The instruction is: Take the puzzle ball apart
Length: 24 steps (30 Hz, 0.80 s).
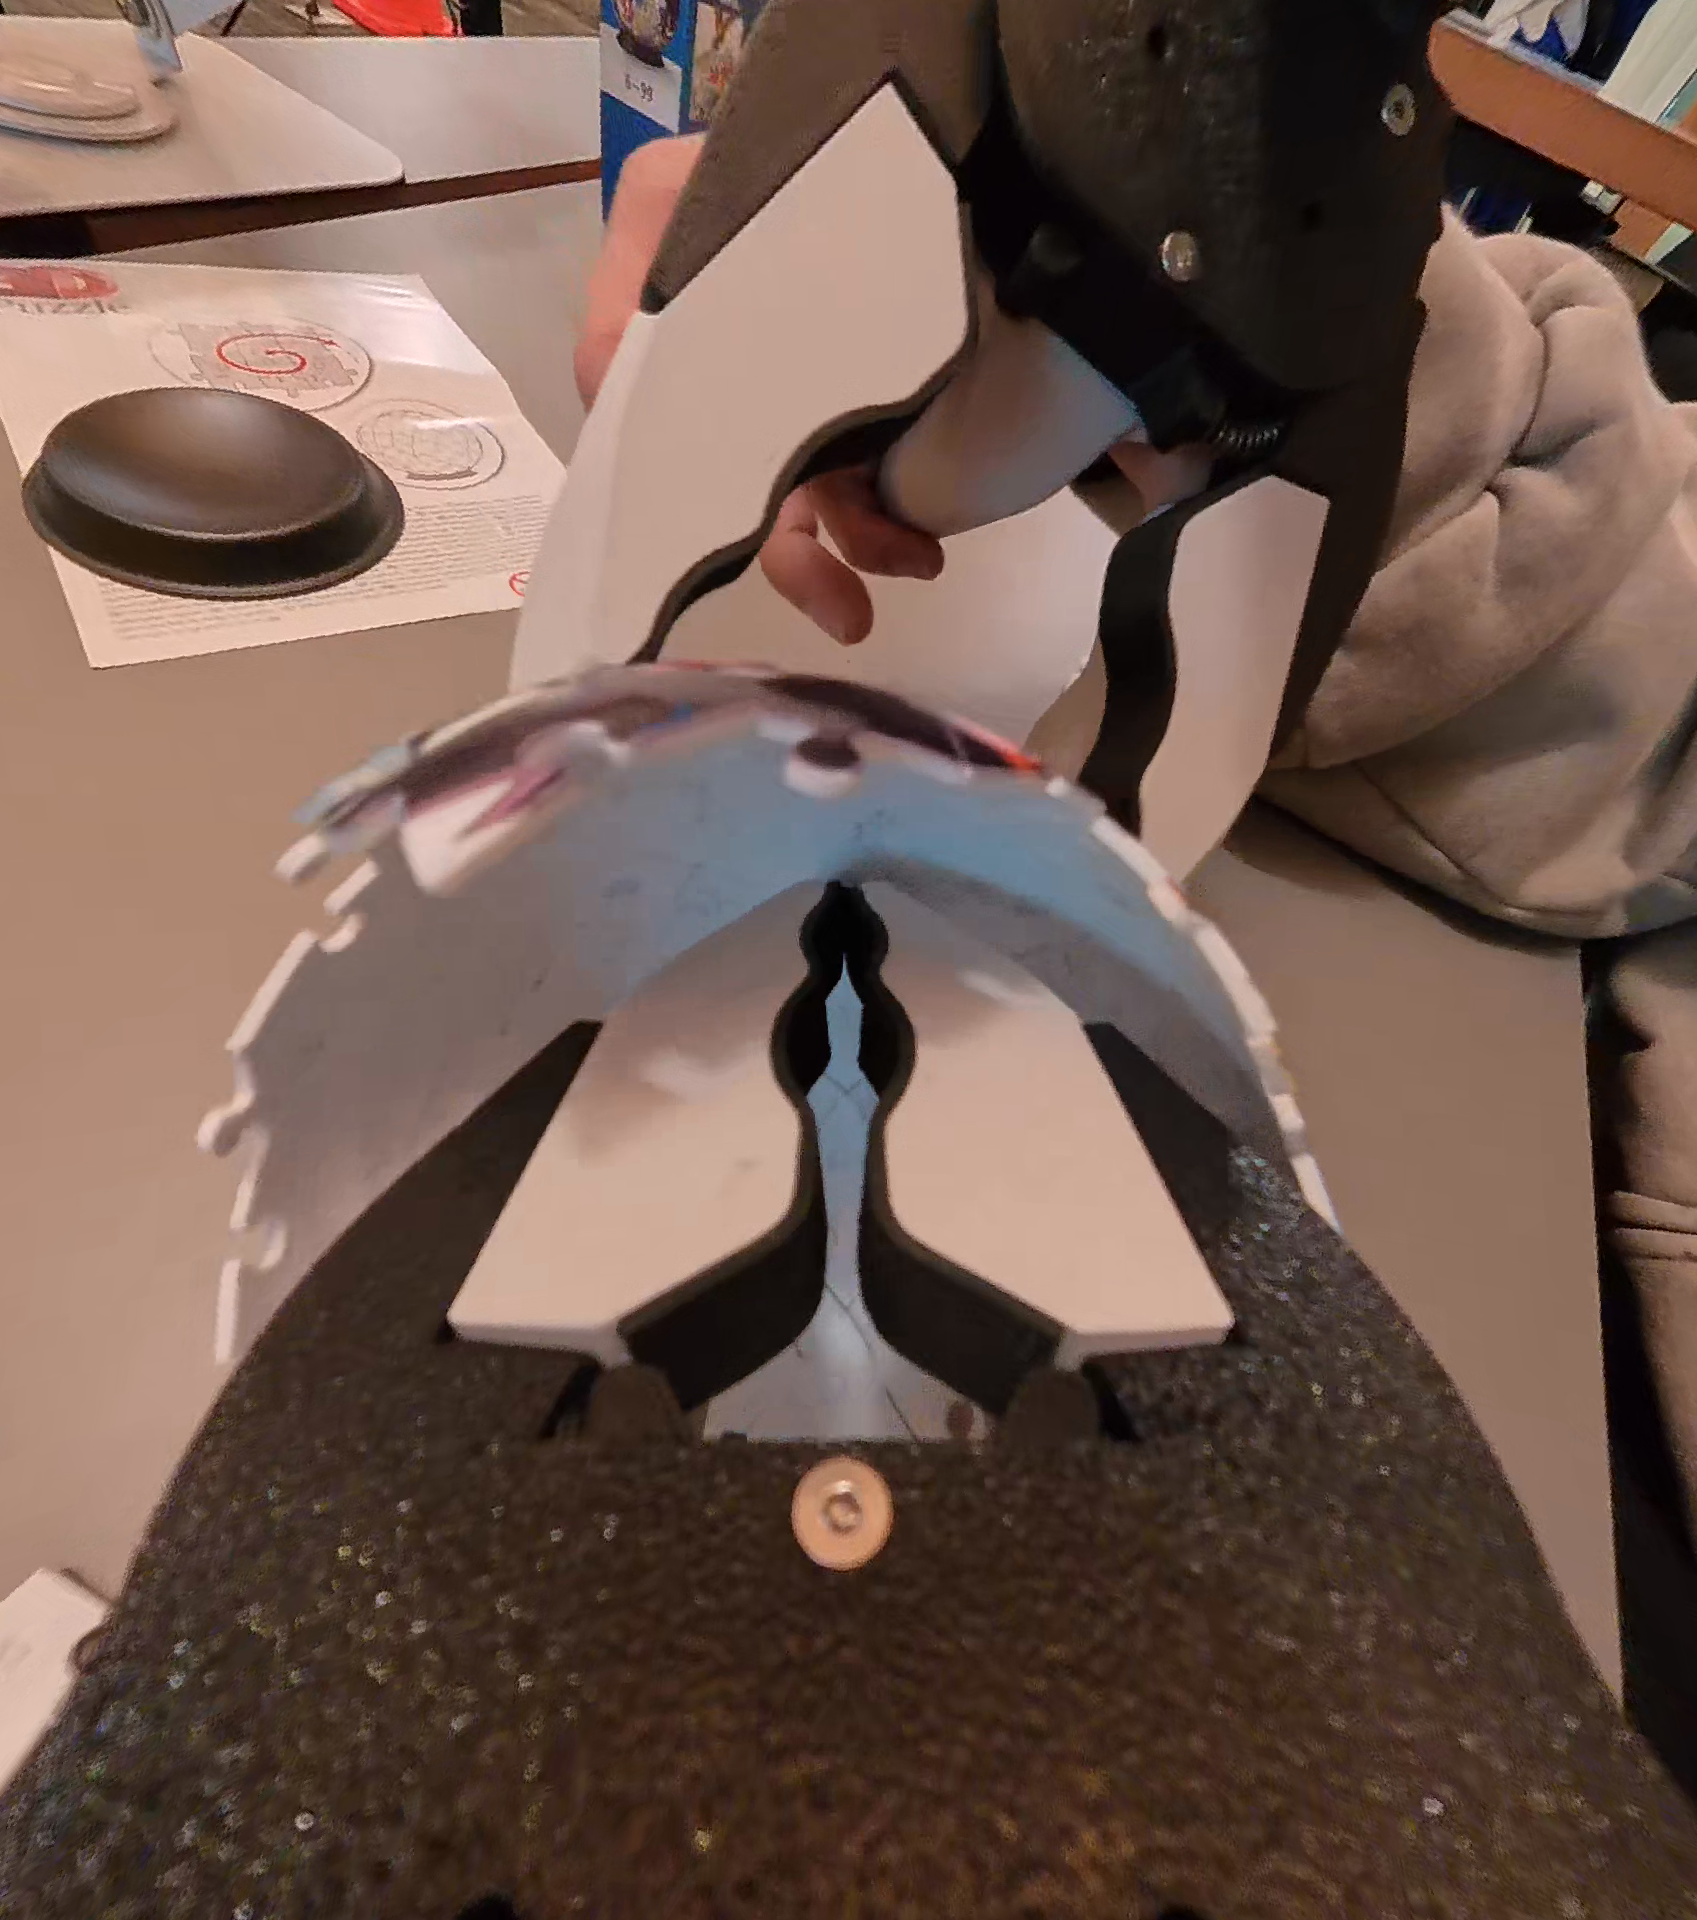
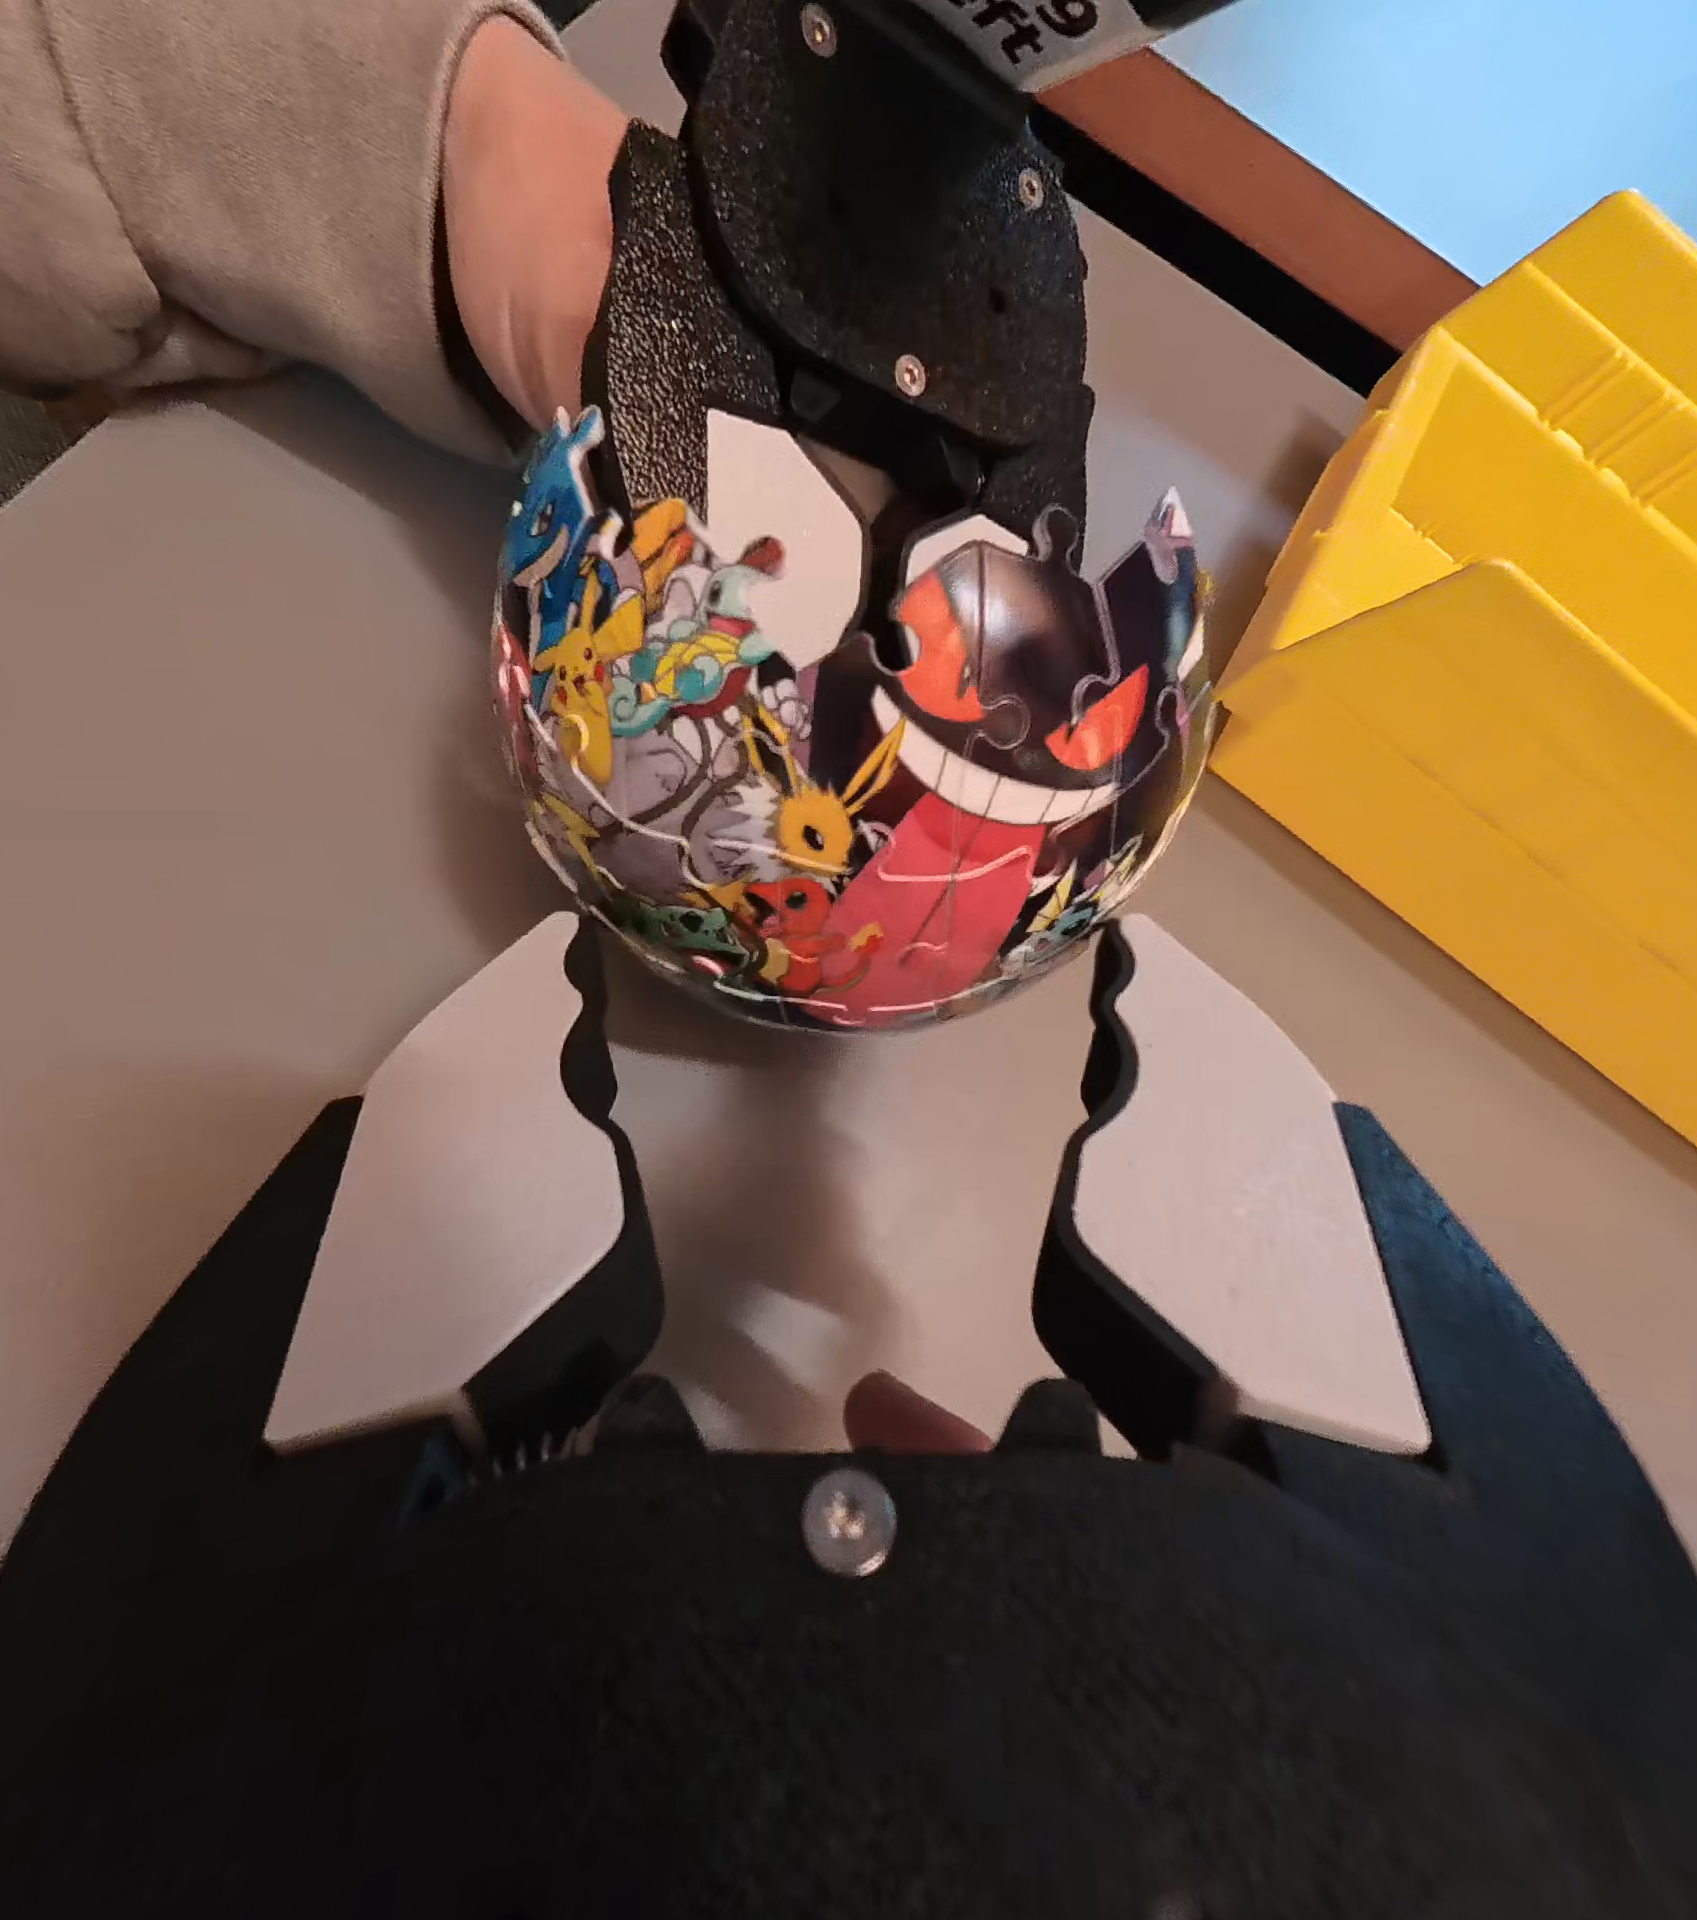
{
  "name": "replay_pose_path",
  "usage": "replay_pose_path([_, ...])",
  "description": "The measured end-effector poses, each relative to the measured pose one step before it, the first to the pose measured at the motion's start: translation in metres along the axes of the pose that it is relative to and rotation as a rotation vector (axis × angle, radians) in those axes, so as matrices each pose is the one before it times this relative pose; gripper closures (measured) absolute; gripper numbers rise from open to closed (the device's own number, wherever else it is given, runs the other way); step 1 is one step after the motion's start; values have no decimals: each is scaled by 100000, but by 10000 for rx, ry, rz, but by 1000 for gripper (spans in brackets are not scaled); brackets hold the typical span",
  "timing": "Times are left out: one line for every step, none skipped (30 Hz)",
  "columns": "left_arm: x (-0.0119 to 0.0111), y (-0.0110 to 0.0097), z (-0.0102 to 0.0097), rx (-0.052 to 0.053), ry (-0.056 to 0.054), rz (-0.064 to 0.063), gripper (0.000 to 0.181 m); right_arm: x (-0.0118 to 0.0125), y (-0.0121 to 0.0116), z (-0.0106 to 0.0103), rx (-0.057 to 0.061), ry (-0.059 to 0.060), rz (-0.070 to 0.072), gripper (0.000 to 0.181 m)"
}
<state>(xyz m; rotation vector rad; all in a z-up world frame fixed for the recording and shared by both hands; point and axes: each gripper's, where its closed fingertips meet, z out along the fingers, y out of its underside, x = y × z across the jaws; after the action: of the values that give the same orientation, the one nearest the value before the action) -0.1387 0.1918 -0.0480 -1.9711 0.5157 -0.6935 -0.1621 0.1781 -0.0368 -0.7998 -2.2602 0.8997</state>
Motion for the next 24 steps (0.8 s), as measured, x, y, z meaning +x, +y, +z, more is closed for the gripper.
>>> replay_pose_path([48, -55, -56, 26, 46, -25, 181, -30, -67, -39, -57, -33, 12, 91])
replay_pose_path([69, -53, -18, 37, 56, -54, 181, -14, -22, -32, -104, -29, -32, 91])
replay_pose_path([33, -42, 7, 34, 36, -55, 181, 15, 19, -20, -121, 10, -44, 91])
replay_pose_path([1, -34, 20, 41, 18, -49, 181, -9, 15, -29, -113, 33, 13, 91])
replay_pose_path([-1, -86, 24, 72, 19, -82, 181, -53, 2, -25, -84, 6, 64, 91])
replay_pose_path([28, -157, 13, 119, 44, -135, 181, -53, 15, -36, -60, 20, 12, 90])
replay_pose_path([55, -212, -6, 157, 72, -162, 181, -20, 5, -18, -44, 56, -56, 89])
replay_pose_path([59, -263, -7, 182, 87, -172, 181, -91, -39, 0, -33, 14, -49, 88])
replay_pose_path([108, -284, 2, 183, 125, -163, 181, -28, 68, -26, -129, 47, -44, 87])
replay_pose_path([133, -159, 33, 110, 143, -140, 181, -20, 13, -46, -103, 18, -7, 86])
replay_pose_path([57, -56, 67, 53, 91, -138, 181, 30, 19, -47, -102, 24, 3, 85])
replay_pose_path([68, 21, 114, 2, 90, -136, 181, 49, -19, -32, -85, 46, -21, 84])
replay_pose_path([96, 15, 104, 12, 89, -98, 181, 66, -72, -58, -44, 86, -46, 82])
replay_pose_path([156, -36, 85, 59, 120, -75, 181, 109, -204, -107, 49, 131, -40, 79])
replay_pose_path([215, -190, 53, 167, 156, -117, 181, 70, -232, -137, 67, 99, 41, 78])
replay_pose_path([216, -396, -20, 288, 171, -202, 181, -66, -108, -141, 5, 0, 75, 78])
replay_pose_path([169, -383, -72, 268, 174, -217, 181, 33, -78, -90, 20, 65, 55, 78])
replay_pose_path([95, -346, -91, 239, 142, -172, 181, 116, 3, -68, -3, 141, 36, 78])
replay_pose_path([59, -339, -75, 248, 130, -148, 181, -10, 63, -70, -10, 86, 16, 78])
replay_pose_path([122, -354, -96, 262, 187, -159, 181, -129, 121, -85, -10, 22, 26, 78])
replay_pose_path([157, -347, -97, 249, 221, -188, 181, -25, 188, -91, -10, 72, 63, 79])
replay_pose_path([121, -268, -71, 198, 206, -173, 181, 8, 175, -88, 35, 75, 111, 79])
replay_pose_path([75, -141, -26, 110, 167, -149, 181, -90, 119, -63, 100, 11, 130, 79])
replay_pose_path([86, 9, 26, 4, 175, -113, 181, -159, 73, -53, 142, -34, 90, 80])
